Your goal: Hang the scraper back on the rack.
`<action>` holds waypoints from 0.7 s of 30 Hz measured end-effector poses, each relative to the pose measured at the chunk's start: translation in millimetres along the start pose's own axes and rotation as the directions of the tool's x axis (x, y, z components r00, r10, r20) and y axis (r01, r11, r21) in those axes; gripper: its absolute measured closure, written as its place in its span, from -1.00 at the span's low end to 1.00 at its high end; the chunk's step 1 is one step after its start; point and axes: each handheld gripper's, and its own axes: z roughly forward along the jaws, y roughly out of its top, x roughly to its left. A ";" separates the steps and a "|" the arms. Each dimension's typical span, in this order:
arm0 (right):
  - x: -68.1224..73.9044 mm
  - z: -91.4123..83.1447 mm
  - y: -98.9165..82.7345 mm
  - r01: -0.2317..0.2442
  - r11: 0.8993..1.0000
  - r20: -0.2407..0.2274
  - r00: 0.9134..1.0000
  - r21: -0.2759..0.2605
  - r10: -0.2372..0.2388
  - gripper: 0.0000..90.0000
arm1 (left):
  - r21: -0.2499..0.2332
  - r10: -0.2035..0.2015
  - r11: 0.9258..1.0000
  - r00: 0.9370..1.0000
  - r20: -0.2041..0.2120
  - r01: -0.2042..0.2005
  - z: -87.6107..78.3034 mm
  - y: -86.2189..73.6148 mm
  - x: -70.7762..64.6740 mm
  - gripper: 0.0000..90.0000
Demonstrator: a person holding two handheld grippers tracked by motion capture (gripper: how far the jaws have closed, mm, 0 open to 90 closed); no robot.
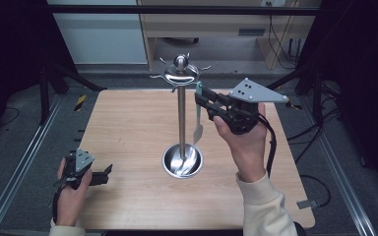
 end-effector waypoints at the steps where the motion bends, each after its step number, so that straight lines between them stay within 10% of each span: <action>1: 0.1 0.1 0.0 0.001 1.000 0.000 1.000 0.001 -0.001 0.62 | -0.001 0.000 1.000 1.000 0.001 0.000 0.0 0.0 -0.1 -0.95; 21: -4.0 -9.2 -7.0 0.002 0.997 0.026 1.000 0.073 -0.004 0.11 | -0.003 0.001 1.000 1.000 0.003 -0.001 0.3 1.1 1.2 -0.95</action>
